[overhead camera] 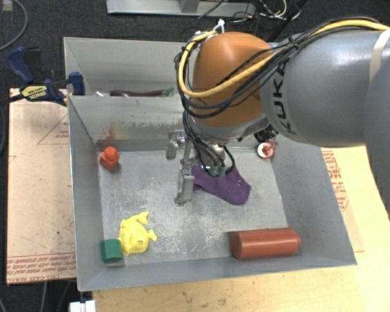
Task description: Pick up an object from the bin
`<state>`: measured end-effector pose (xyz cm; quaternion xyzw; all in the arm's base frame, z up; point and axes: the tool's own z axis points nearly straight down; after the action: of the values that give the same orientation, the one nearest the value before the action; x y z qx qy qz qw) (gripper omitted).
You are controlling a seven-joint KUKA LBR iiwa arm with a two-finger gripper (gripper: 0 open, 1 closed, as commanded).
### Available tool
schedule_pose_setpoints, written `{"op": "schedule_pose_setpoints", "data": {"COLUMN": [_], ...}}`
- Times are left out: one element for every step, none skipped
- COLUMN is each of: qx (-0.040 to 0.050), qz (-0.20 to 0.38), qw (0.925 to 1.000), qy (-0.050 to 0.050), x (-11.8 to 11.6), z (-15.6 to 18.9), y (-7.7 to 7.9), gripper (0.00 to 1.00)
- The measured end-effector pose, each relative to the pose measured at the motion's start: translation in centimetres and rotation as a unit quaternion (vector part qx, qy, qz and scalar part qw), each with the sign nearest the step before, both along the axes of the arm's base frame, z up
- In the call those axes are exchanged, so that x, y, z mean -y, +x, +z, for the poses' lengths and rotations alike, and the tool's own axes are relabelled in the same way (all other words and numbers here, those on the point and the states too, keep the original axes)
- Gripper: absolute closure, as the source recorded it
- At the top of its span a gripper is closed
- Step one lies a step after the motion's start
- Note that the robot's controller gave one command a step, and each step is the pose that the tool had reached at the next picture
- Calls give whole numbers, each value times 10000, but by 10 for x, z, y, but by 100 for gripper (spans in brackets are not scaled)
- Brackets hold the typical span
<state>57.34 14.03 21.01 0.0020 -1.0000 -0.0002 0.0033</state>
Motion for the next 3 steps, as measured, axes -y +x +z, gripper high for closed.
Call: {"op": "schedule_pose_setpoints", "data": {"qx": [34,57,14], "qz": [-13,239,-88], "qw": [10000,9997,10000], "qy": [5,20,-6], "x": [1,40,76], "z": [5,-26,-45], "y": [1,3,2], "gripper": [0,0,0]}}
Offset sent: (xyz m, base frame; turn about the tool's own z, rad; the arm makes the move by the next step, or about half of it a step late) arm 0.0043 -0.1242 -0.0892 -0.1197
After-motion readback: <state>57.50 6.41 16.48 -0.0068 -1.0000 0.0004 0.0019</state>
